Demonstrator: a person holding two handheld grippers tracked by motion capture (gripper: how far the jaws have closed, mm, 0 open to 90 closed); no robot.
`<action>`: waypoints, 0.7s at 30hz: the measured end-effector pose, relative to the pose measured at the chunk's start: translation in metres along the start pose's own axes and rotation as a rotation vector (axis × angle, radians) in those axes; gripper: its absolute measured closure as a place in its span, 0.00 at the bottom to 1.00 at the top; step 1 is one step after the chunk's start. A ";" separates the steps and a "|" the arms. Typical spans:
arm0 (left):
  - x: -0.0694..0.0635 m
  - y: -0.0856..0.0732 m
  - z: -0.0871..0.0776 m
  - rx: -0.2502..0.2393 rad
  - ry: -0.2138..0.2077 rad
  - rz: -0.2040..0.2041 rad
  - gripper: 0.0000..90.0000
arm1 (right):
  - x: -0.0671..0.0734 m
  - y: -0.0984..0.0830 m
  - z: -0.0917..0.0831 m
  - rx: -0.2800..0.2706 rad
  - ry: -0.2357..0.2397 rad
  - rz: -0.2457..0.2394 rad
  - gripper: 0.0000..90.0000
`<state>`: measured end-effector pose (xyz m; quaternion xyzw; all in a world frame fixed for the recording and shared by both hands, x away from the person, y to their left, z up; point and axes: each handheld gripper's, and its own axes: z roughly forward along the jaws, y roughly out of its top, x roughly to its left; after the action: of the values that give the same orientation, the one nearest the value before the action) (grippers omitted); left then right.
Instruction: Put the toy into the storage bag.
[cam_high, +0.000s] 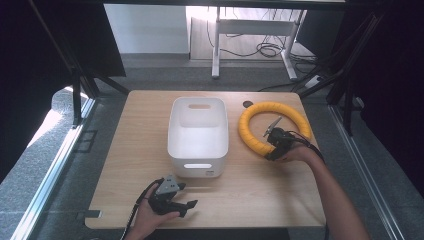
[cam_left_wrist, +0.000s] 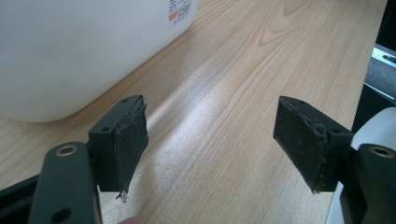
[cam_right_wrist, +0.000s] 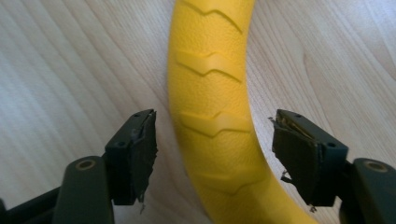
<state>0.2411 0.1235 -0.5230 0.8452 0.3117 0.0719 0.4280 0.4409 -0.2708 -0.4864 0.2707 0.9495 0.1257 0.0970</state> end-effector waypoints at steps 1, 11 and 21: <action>0.000 0.000 0.000 0.001 0.000 0.000 0.29 | -0.001 0.001 0.003 0.005 0.008 -0.006 0.38; 0.000 0.000 0.001 0.004 0.003 -0.001 0.29 | -0.005 0.008 0.019 0.074 0.046 -0.061 0.49; -0.003 0.000 0.003 0.009 0.000 0.006 0.29 | -0.012 0.016 0.022 0.134 0.110 -0.072 0.54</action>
<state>0.2401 0.1200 -0.5244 0.8481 0.3096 0.0718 0.4240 0.4644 -0.2599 -0.5010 0.2349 0.9688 0.0728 0.0309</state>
